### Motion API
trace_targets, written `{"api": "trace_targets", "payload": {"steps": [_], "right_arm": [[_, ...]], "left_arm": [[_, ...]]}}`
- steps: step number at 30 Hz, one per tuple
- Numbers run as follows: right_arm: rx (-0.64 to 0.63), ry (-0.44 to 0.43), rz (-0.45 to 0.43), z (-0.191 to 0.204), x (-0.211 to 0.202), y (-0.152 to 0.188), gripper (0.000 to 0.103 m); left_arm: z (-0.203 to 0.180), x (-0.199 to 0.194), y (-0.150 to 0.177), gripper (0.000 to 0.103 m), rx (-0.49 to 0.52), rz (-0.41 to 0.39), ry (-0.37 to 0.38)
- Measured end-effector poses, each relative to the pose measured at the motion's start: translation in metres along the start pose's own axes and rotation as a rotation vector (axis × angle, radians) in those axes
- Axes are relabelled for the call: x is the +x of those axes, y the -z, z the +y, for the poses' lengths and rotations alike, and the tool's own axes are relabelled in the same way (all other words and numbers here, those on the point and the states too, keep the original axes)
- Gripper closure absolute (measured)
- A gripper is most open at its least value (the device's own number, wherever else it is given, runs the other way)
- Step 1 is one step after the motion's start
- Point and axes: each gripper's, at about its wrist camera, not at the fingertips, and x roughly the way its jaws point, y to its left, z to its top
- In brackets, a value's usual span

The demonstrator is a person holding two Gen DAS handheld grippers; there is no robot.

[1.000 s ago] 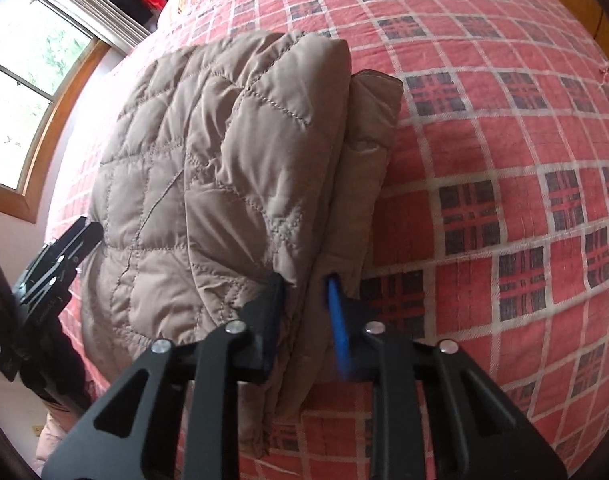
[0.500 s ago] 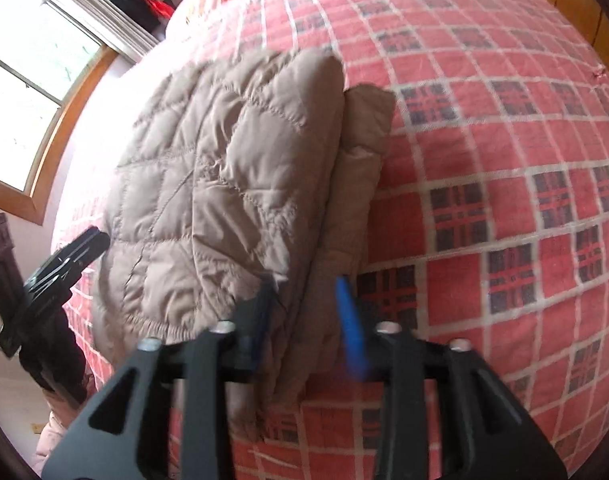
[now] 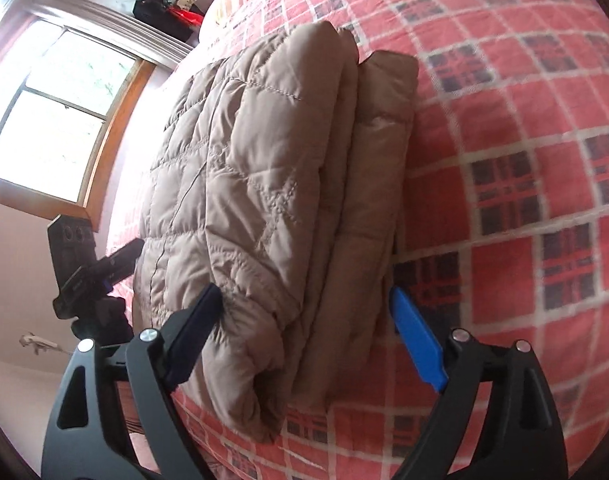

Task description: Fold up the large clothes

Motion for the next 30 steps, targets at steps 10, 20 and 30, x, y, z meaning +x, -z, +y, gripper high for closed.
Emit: {"api": "trace_targets", "payload": {"steps": [10,20,30], "right_arm": [[0.019,-0.092,0.029,-0.008,0.048,-0.015,0.020],[-0.113,-0.079,-0.035,0.041,0.035,-0.007,0.063],[-0.305,-0.168,-0.021,0.133,0.065,-0.012,0.063]], "left_arm": [[-0.030,0.033,0.001,0.020,0.106,0.024,0.001],[-0.048,-0.005,0.012,0.056,0.163,-0.085,-0.032],[-0.014,-0.101,0.024,0.055,0.126,-0.259,-0.083]]}}
